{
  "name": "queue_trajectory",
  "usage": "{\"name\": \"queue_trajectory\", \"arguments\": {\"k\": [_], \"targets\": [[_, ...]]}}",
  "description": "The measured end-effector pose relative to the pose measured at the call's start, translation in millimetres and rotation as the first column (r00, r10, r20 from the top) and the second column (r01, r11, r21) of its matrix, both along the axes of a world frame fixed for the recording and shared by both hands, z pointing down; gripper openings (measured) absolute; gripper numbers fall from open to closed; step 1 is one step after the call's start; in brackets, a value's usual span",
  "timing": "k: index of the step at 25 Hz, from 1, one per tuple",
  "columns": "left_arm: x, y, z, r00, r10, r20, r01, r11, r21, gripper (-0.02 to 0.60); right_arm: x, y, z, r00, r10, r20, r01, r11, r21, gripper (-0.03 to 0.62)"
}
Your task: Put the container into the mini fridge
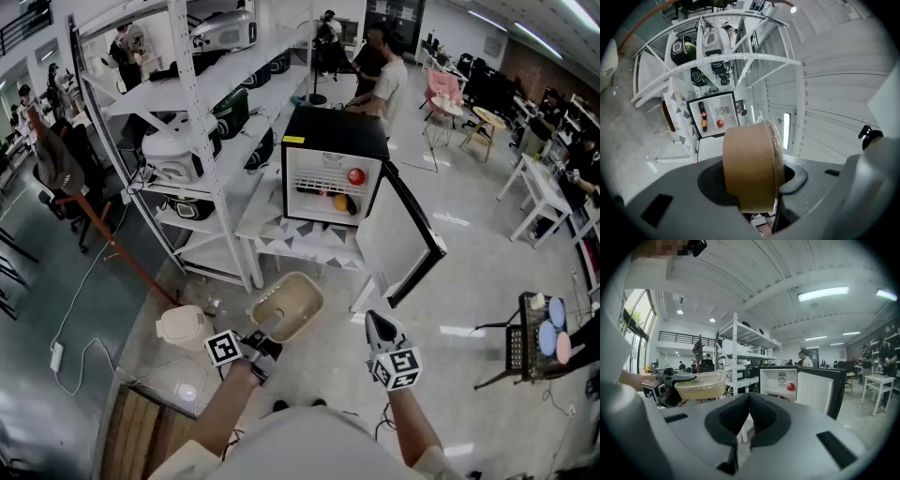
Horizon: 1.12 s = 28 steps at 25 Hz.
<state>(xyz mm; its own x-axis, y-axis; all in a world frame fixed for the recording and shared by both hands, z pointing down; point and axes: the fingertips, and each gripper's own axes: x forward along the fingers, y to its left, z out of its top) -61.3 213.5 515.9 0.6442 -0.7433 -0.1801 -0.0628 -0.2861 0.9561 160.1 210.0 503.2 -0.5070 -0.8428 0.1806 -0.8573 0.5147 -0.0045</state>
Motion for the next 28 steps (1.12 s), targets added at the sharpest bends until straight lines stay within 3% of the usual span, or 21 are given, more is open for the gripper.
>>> {"name": "queue_trajectory", "arguments": {"k": [17,28], "targets": [[4.7,1.6,-1.7,1.0,-0.001,-0.004,0.001,1.0,-0.01,0.178,0.2,0.1,1.8,1.0,-0.007,0.018,0.008,1.0,-0.01,0.006],[17.7,0.6,5.1,0.998,-0.055,0.007,0.055,0.998,-0.017,0.178,13.4,-13.9,8.0,0.999,-0.053,0.012,0.053,0.998,-0.023,0.006]]}}
